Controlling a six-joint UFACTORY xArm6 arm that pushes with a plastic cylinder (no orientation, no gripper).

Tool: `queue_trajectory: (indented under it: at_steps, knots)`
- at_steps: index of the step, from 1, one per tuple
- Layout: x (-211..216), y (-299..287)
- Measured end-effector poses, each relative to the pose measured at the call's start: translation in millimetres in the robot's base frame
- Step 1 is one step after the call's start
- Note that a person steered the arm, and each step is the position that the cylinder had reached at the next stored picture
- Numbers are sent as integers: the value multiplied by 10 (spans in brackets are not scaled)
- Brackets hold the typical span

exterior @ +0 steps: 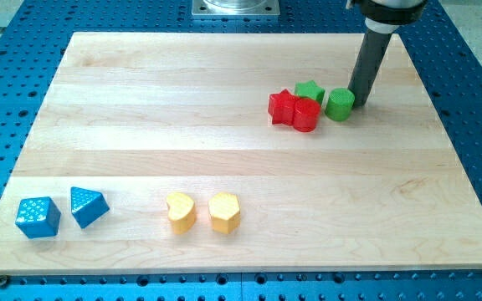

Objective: Push the hexagon into the group of blocks

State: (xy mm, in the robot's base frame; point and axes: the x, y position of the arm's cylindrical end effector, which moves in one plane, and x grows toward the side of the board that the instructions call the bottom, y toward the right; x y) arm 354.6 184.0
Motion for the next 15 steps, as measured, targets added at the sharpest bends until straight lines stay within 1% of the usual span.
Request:
queue_trajectory:
  at_steps: [1,2,3,4,5,6,7,8,9,10,11,12,13,14,15]
  knots:
    - [206,-128]
    - [353,-80]
    - [375,-112]
    - [515,-7]
    - [1208,74]
    - [2374,-836]
    - [2468,-2052]
    - [2156,-2193]
    - [1415,-1960]
    - [1431,-2251]
    - [1215,-2718]
    - [1142,-2339]
    - [1134,-1819]
    - [991,-2414]
    - [866,-2074]
